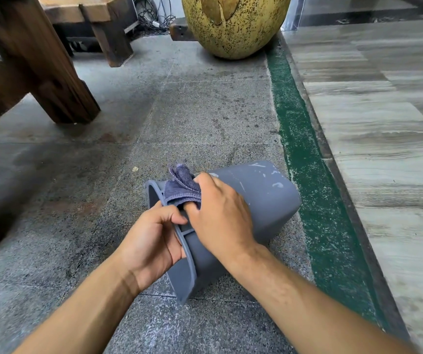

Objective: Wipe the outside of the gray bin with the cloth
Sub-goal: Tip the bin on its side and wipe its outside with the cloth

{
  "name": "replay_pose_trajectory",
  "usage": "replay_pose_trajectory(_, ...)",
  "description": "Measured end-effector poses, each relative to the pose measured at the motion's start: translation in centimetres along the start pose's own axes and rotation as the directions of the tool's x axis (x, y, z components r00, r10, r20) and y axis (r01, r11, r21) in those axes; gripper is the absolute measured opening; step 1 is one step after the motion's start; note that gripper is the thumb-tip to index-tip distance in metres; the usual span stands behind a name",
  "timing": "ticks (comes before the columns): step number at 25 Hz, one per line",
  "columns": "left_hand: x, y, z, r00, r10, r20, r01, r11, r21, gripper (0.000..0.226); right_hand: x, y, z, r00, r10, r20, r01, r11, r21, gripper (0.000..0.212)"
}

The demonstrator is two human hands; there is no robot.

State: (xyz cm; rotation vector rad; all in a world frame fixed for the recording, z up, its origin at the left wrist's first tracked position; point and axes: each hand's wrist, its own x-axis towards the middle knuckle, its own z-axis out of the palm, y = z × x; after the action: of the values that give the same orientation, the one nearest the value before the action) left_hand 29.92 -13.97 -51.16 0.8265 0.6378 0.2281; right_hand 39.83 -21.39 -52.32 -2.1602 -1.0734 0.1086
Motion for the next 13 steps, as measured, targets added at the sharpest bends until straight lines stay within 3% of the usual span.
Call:
replay_pose_trajectory(9, 0.1, 0.0, -0.4, 0.999, -0.023, -0.025, 0.023, 0.999, 0.025, 0.055, -0.1, 1.4, 0.0, 0.999, 0.032, -0.029, -0.034, 0.999, -0.043, 0.029)
replay_pose_trajectory(13, -0.1, 0.2, -0.4, 0.998, -0.049, -0.049, 0.050, 0.998, 0.025, 0.067, 0.0, 2.2, 0.0, 0.997, 0.058, -0.051, -0.061, 0.997, -0.051, 0.030)
